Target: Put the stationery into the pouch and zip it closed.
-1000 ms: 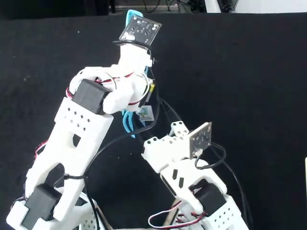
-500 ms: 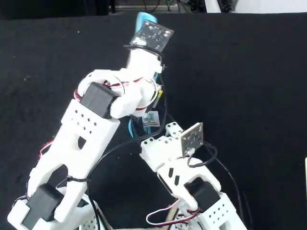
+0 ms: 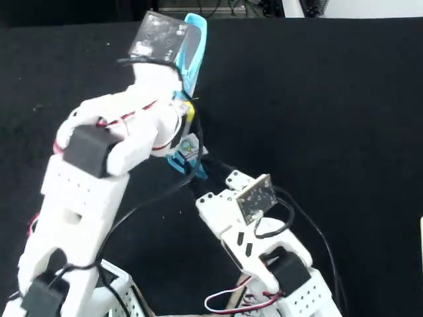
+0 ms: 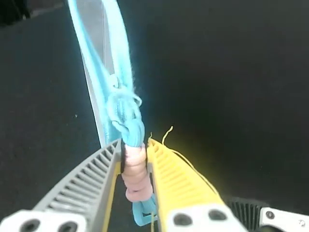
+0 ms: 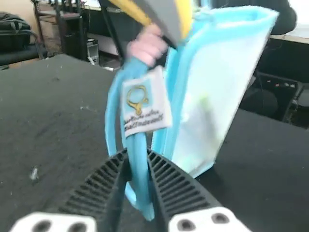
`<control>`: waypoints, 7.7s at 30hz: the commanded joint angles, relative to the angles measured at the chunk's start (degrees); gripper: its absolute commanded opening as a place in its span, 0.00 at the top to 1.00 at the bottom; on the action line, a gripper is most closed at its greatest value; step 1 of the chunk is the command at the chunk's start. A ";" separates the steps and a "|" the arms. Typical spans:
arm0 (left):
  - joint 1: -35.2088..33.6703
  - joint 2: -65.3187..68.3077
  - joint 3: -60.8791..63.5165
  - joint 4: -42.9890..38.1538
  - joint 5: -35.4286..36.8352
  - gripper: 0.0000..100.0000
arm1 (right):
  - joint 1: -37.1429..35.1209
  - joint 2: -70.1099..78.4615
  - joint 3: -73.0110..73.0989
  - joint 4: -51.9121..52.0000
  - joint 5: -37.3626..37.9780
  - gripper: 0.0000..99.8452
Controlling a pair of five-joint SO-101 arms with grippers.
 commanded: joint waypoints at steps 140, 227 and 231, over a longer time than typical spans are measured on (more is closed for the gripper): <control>-26.86 -38.51 61.67 -42.11 6.77 0.81 | -1.32 63.52 -89.19 -4.31 27.43 0.99; -14.20 -38.33 66.68 -61.27 -8.44 0.81 | 6.15 60.09 -88.40 -3.87 27.43 0.99; -13.58 -35.60 64.84 -60.57 -8.35 0.81 | 3.69 59.91 -88.66 -3.87 27.43 0.99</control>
